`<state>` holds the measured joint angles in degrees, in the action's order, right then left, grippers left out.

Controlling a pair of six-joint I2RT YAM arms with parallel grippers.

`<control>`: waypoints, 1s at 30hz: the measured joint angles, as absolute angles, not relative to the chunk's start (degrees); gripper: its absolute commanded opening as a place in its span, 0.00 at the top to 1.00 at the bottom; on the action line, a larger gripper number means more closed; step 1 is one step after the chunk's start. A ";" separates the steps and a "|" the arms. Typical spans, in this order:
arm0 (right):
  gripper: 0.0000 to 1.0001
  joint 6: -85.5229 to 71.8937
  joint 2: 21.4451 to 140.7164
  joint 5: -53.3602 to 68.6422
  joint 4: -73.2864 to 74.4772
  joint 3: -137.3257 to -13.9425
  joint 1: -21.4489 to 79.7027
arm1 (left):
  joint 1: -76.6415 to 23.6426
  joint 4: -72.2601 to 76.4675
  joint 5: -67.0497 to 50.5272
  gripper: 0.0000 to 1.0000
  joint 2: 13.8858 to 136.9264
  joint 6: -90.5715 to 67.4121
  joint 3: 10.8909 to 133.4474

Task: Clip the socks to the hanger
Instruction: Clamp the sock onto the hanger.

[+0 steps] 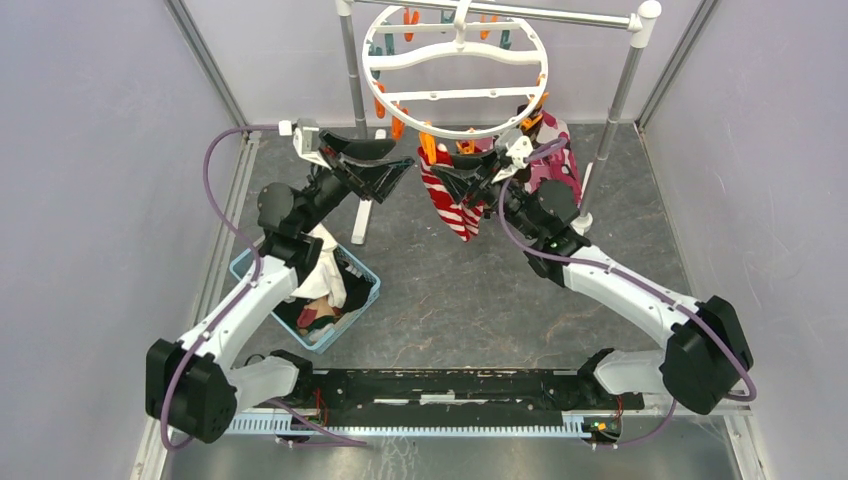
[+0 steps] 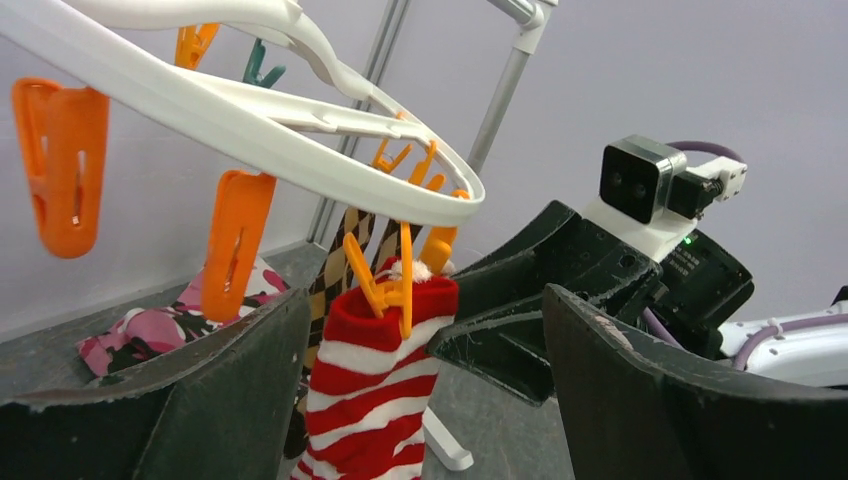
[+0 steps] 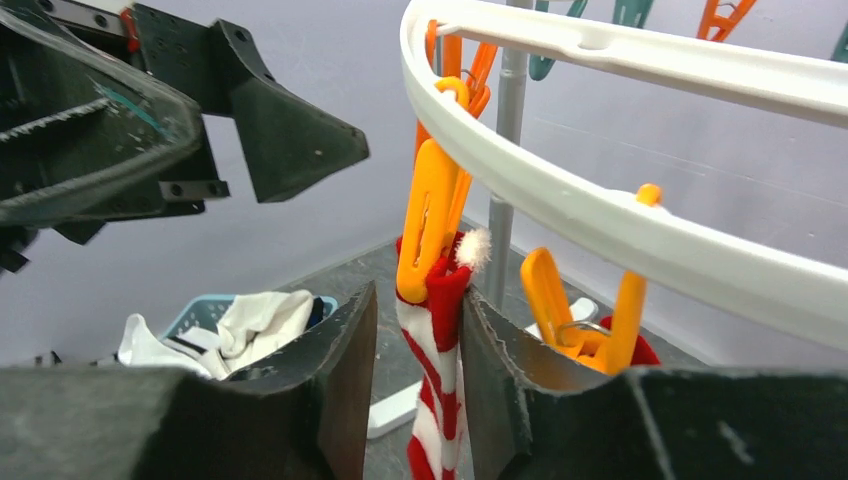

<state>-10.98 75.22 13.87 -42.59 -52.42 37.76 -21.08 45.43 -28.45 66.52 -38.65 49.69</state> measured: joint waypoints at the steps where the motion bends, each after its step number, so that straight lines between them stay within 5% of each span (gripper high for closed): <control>1: 0.55 -10.50 74.63 13.87 -42.15 -51.92 37.76 | -21.08 44.93 -28.32 0.10 65.36 -38.35 48.82; 12: 0.40 -5.45 67.68 14.04 -34.04 -48.60 37.76 | -21.08 41.67 -28.69 0.09 56.05 -35.59 38.79; 30: 0.28 4.10 53.82 6.22 -22.50 -39.46 37.69 | -21.08 41.89 -26.74 0.04 50.87 -34.41 21.93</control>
